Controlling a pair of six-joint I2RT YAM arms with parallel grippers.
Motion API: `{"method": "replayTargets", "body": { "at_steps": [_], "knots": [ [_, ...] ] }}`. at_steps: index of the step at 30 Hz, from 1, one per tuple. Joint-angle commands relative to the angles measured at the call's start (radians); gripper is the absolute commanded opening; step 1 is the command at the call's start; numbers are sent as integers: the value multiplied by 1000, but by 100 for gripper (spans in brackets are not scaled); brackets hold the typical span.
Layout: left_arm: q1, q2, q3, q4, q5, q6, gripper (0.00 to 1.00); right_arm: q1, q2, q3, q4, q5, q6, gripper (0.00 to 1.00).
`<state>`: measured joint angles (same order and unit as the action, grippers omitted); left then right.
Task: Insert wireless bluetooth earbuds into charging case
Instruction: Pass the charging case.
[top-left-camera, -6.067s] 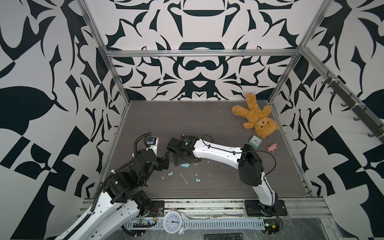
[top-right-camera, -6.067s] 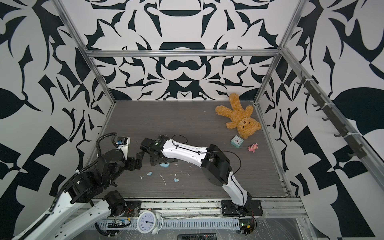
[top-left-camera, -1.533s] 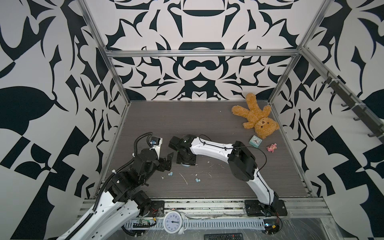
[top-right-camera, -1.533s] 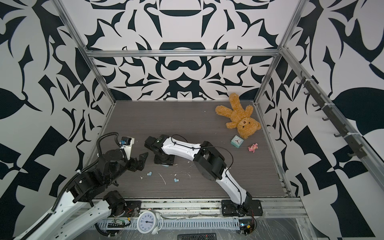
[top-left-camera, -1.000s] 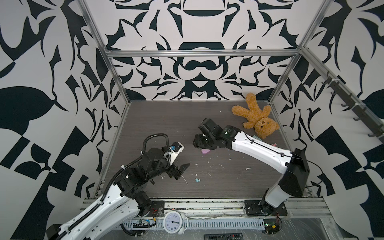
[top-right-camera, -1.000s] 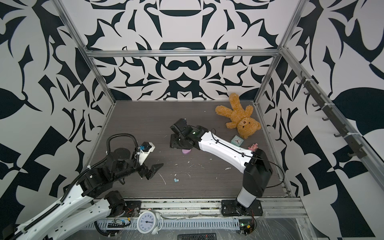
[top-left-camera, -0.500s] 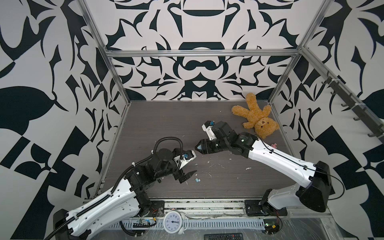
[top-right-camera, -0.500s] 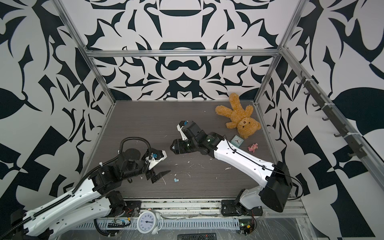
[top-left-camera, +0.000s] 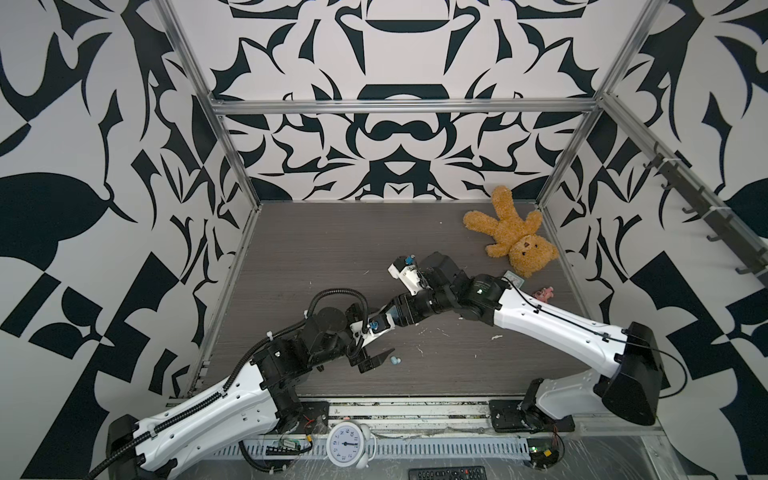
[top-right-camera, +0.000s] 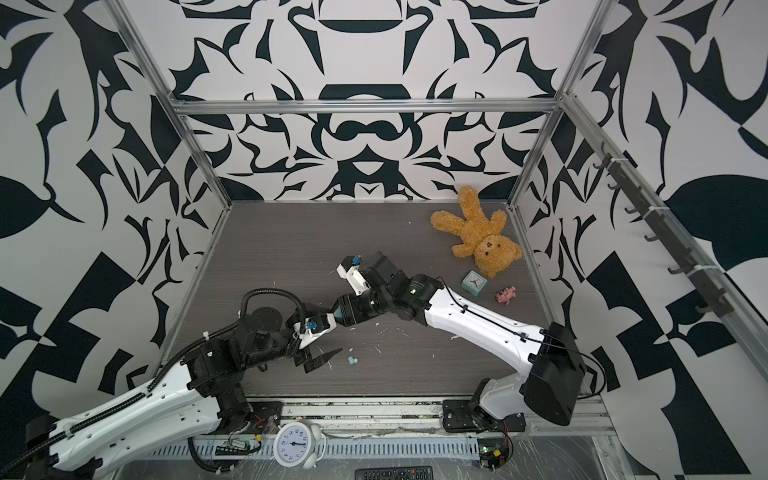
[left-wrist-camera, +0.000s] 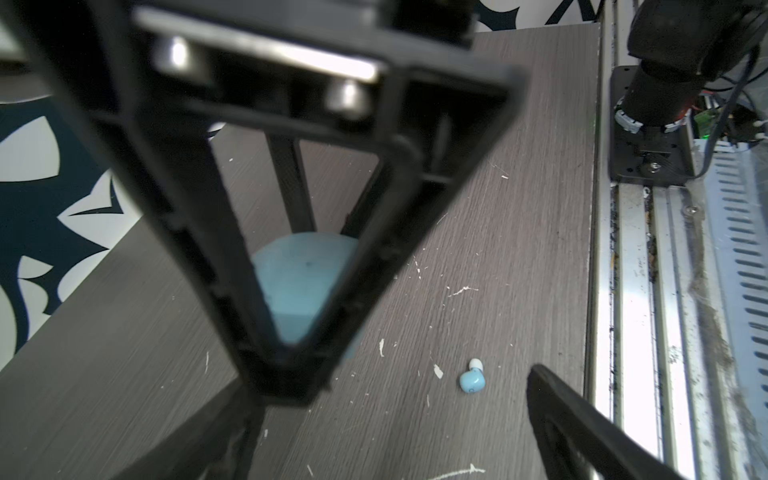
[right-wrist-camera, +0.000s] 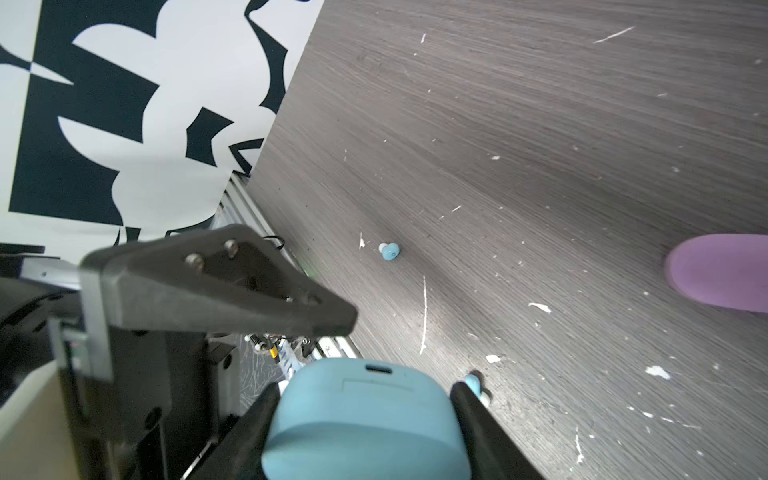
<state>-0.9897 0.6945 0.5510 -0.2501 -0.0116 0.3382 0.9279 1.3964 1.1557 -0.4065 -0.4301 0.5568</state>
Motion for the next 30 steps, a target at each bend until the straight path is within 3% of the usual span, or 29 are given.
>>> {"method": "replayTargets", "body": {
  "at_steps": [1, 7, 19, 30],
  "knots": [
    [-3, 0, -4, 53, -55, 15, 98, 17, -35, -4, 47, -27, -41, 0],
    [-3, -13, -13, 65, -56, 21, 92, 40, -31, -1, 54, -39, -48, 0],
    [-3, -26, -12, 54, -29, 36, 63, 55, -31, 10, 45, -31, -56, 0],
    [-3, -33, -15, 58, -5, 36, 45, 72, -24, 6, 74, -41, -46, 0]
  ]
}}
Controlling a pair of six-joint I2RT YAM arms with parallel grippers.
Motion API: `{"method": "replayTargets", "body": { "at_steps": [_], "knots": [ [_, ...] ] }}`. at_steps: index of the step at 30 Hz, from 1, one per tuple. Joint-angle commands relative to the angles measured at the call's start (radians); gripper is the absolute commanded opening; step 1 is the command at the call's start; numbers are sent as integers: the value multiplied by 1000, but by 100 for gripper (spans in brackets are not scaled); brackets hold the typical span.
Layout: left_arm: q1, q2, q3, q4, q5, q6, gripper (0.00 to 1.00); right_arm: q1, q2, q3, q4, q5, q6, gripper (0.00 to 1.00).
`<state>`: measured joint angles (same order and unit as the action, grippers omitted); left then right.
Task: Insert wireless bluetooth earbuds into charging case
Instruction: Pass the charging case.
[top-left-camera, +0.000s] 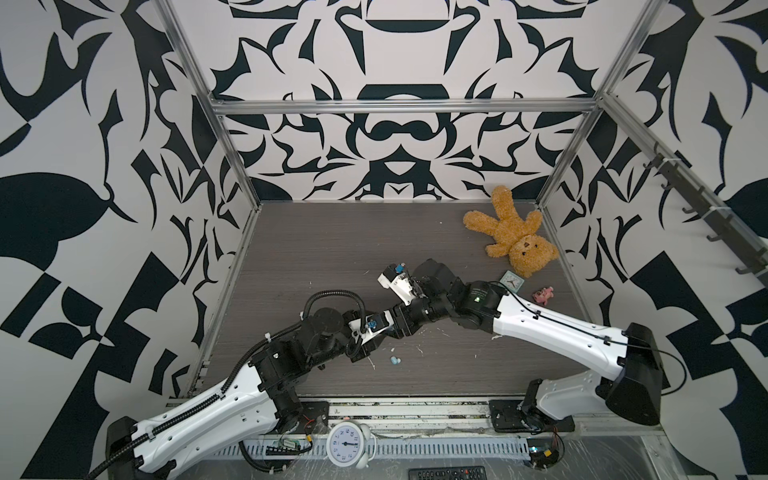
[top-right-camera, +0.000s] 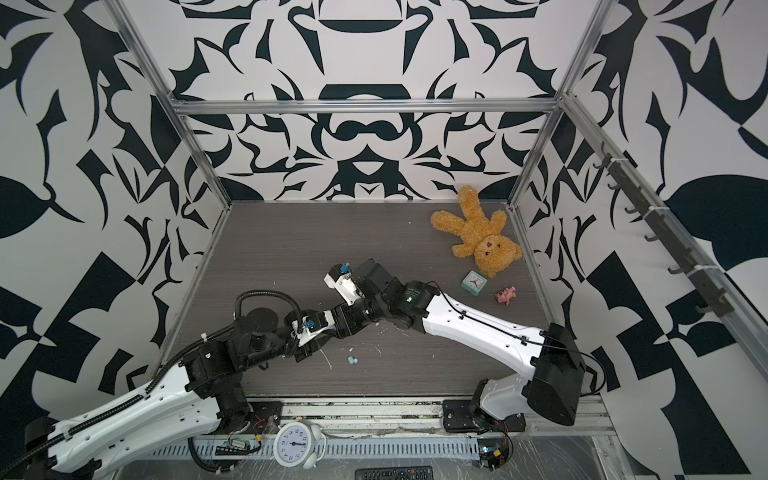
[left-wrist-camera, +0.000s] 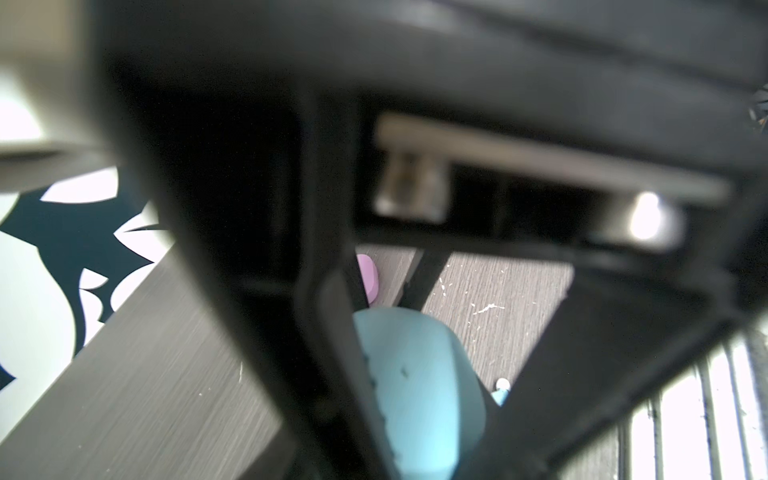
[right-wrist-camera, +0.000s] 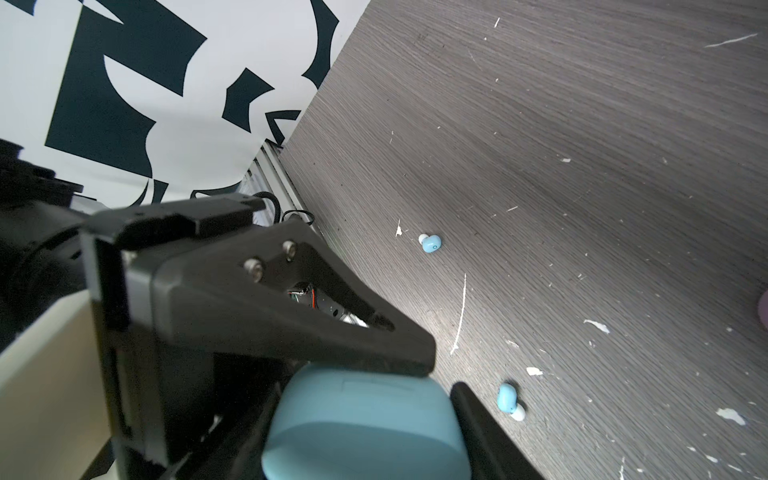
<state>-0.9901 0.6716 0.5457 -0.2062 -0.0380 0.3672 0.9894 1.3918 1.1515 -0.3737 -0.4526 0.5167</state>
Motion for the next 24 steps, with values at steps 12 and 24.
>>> {"method": "replayTargets", "body": {
  "at_steps": [12, 24],
  "knots": [
    [-2, -21, 0, 16, 11, 19, 0, 12, -41, -7, 59, -9, 0, 22],
    [-2, -42, 8, -36, 57, -6, 0, 12, -151, -25, 34, 102, -70, 99]
  ]
}}
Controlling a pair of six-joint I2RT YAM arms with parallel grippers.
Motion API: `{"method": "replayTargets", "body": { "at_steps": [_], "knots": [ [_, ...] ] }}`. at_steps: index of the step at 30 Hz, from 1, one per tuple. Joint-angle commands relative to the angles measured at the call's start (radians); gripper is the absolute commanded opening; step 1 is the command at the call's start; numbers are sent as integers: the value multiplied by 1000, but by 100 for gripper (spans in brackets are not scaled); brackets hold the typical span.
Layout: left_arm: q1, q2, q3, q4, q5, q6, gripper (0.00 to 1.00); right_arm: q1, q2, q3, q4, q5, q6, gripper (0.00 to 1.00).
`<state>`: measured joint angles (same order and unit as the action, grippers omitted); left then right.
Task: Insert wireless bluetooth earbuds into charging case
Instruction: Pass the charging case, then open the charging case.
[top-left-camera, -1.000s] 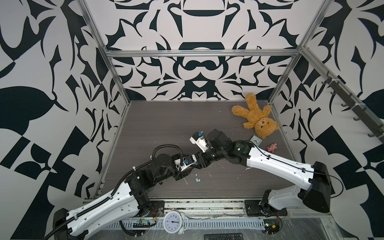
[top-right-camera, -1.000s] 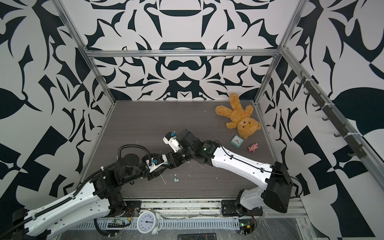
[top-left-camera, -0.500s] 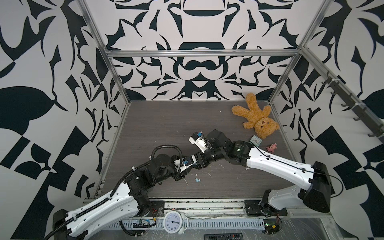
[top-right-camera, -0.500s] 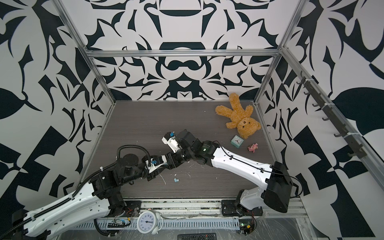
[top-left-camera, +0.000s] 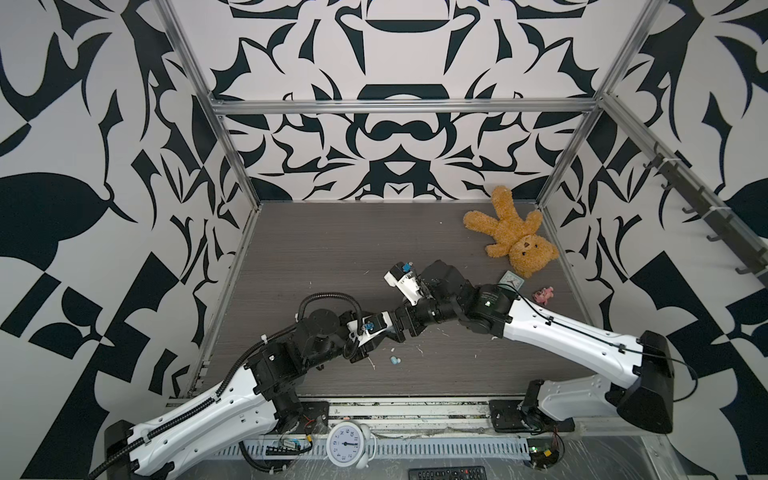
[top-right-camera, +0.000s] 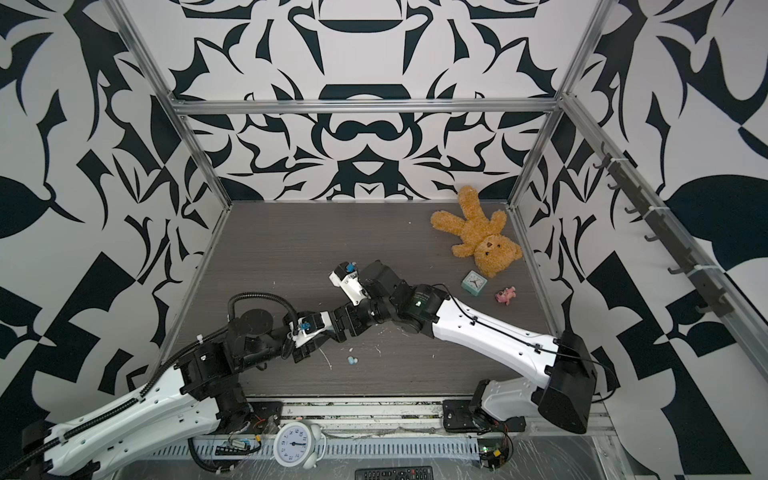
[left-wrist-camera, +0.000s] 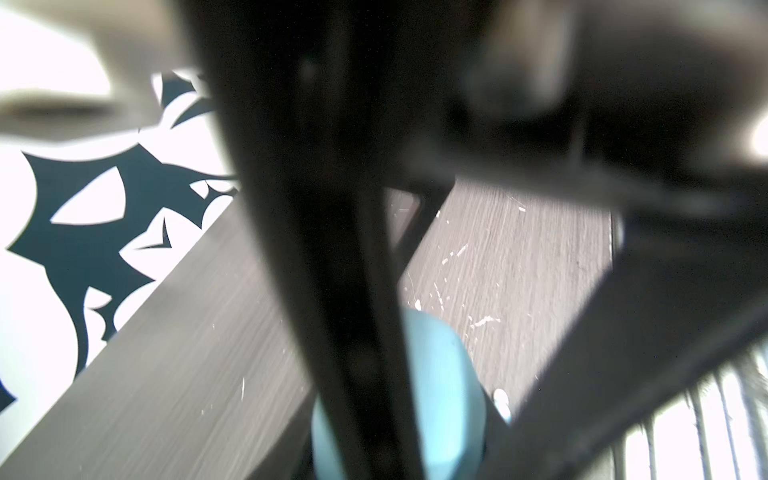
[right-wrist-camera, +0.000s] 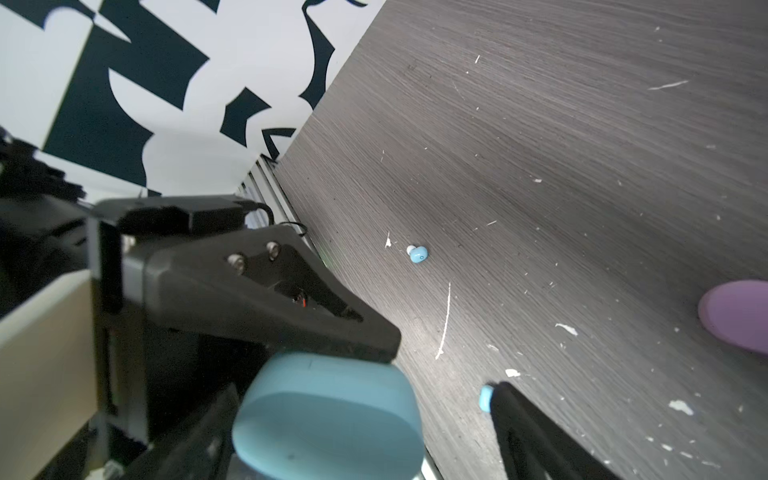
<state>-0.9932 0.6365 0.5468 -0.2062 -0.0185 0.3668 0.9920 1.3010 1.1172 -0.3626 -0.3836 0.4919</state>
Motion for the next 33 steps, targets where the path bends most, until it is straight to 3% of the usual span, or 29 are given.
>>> {"method": "replayTargets", "body": {
  "at_steps": [1, 7, 15, 22, 33],
  "knots": [
    [1, -10, 8, -45, 47, -10, 0, 8, -69, 11, 16, 42, -56, 99],
    [1, -20, 64, -179, 128, -110, 0, 8, -186, -65, 23, 133, -200, 99],
    [1, -6, 136, -255, 233, -302, 0, 13, -339, -230, 128, 40, -330, 99],
    [2, 56, 203, -303, 367, -352, 0, 43, -332, -263, 159, 50, -363, 99],
    [3, 76, 216, -314, 404, -359, 0, 82, -304, -265, 155, 81, -402, 99]
  ]
}}
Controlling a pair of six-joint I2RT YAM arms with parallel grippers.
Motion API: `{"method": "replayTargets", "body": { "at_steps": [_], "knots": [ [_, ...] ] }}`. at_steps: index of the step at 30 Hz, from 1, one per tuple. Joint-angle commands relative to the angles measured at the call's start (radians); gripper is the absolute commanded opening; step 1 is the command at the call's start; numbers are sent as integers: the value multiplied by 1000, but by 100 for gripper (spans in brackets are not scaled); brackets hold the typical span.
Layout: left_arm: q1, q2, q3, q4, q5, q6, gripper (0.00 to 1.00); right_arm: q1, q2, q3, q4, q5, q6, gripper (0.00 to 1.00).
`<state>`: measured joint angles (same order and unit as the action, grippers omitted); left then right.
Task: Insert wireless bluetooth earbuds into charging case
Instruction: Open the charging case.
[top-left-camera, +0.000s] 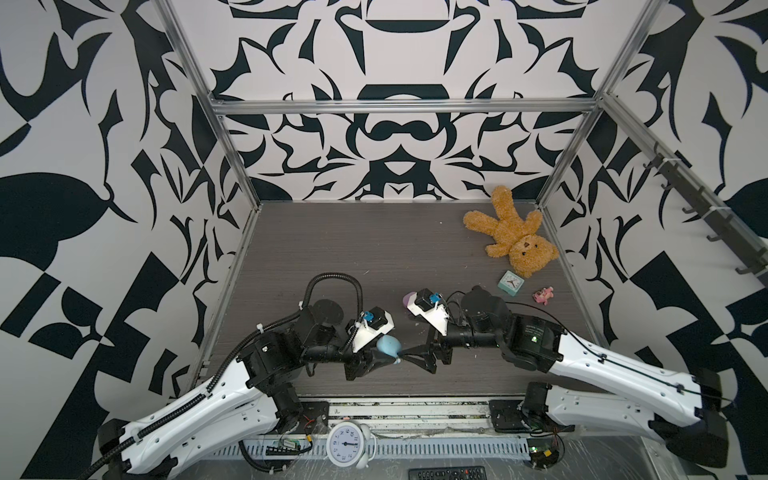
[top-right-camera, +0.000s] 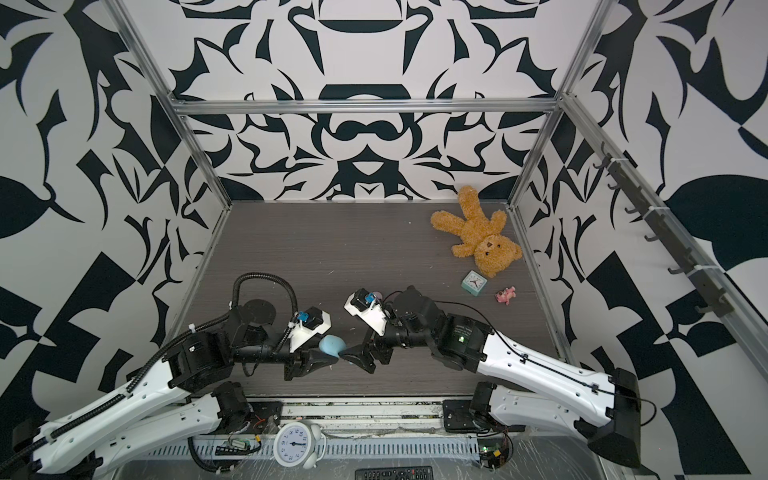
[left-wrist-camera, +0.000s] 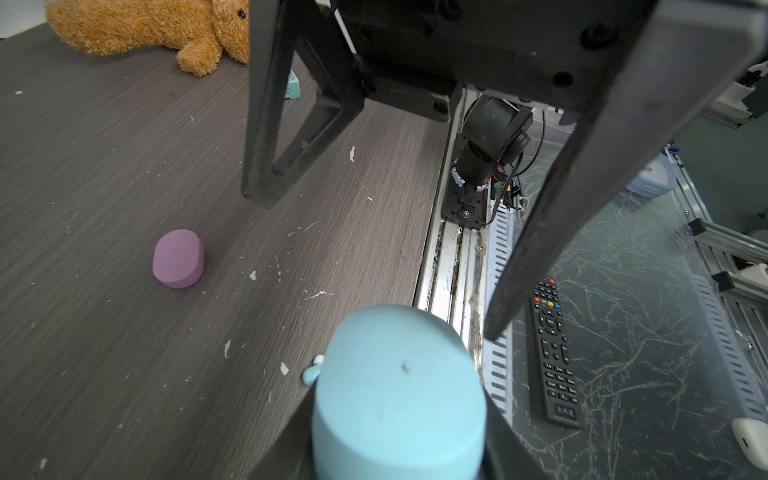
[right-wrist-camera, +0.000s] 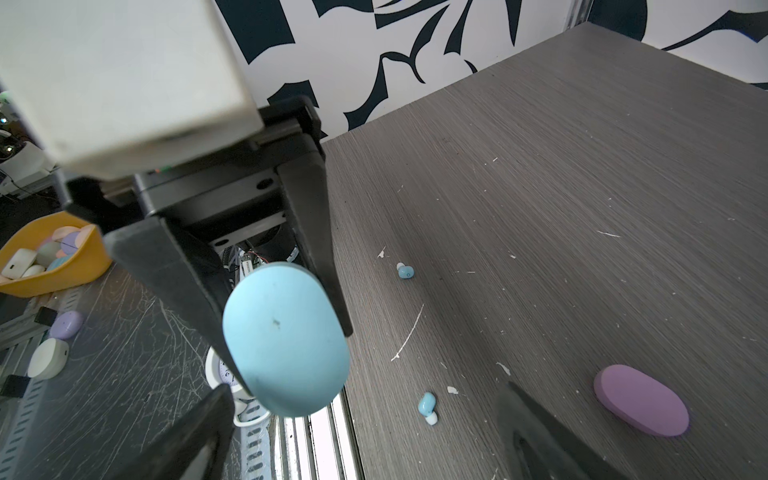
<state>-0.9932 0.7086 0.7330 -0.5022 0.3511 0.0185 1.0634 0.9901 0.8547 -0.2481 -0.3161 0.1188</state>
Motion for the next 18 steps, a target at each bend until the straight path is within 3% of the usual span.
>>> {"method": "replayTargets", "body": {
  "at_steps": [1, 8, 18],
  "knots": [
    [2, 8, 32, -20, 35, -11, 0, 14, 10, -3, 38, 15, -32, 99],
    [3, 15, 36, -23, 42, -13, 0, 29, 10, -7, 37, 33, -48, 99],
    [2, -2, 25, -20, 90, 2, 0, 31, 25, -7, 19, 227, -70, 100]
  ]
}}
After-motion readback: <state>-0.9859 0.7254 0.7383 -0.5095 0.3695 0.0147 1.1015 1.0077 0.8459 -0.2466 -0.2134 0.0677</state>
